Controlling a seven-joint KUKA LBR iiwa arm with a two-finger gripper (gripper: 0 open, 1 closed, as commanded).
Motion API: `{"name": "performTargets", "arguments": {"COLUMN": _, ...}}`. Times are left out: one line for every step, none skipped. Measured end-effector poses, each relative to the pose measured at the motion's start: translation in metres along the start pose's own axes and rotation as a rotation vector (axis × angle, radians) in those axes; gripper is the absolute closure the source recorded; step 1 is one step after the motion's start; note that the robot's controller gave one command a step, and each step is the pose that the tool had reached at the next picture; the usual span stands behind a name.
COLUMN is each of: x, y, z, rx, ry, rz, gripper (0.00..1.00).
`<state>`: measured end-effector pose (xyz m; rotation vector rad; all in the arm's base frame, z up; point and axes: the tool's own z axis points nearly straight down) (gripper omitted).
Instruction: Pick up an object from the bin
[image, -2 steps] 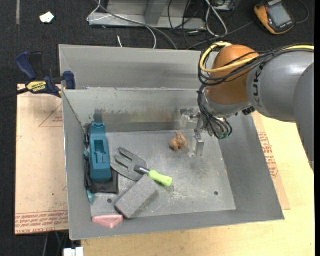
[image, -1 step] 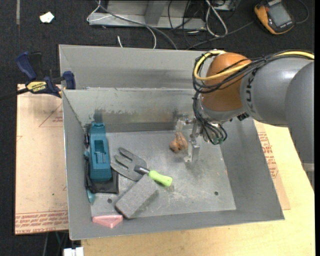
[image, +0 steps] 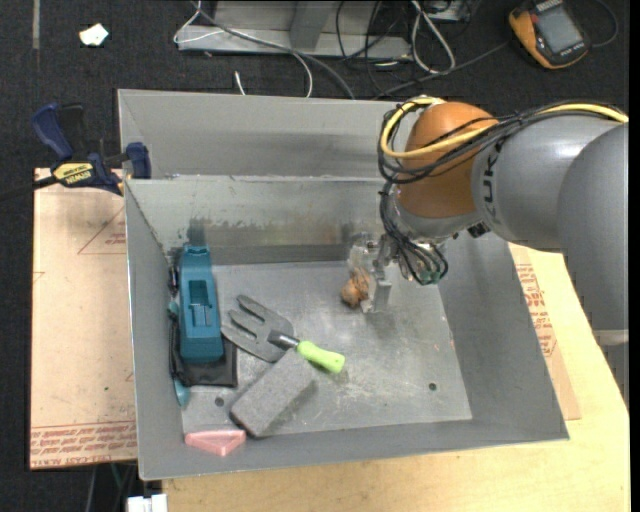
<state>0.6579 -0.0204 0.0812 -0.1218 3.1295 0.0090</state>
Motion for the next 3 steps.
{"name": "performTargets", "arguments": {"x": 0.000, "y": 0.000, "z": 0.000, "rx": 0.000, "ry": 0.000, "rz": 0.000, "gripper": 1.00}}
{"name": "performTargets", "arguments": {"x": 0.002, "y": 0.004, "z": -0.055, "rx": -0.001, "ry": 0.004, "rz": -0.039, "gripper": 1.00}}
{"name": "performTargets", "arguments": {"x": 0.002, "y": 0.016, "z": -0.132, "rx": -0.001, "ry": 0.001, "rz": -0.016, "gripper": 1.00}}
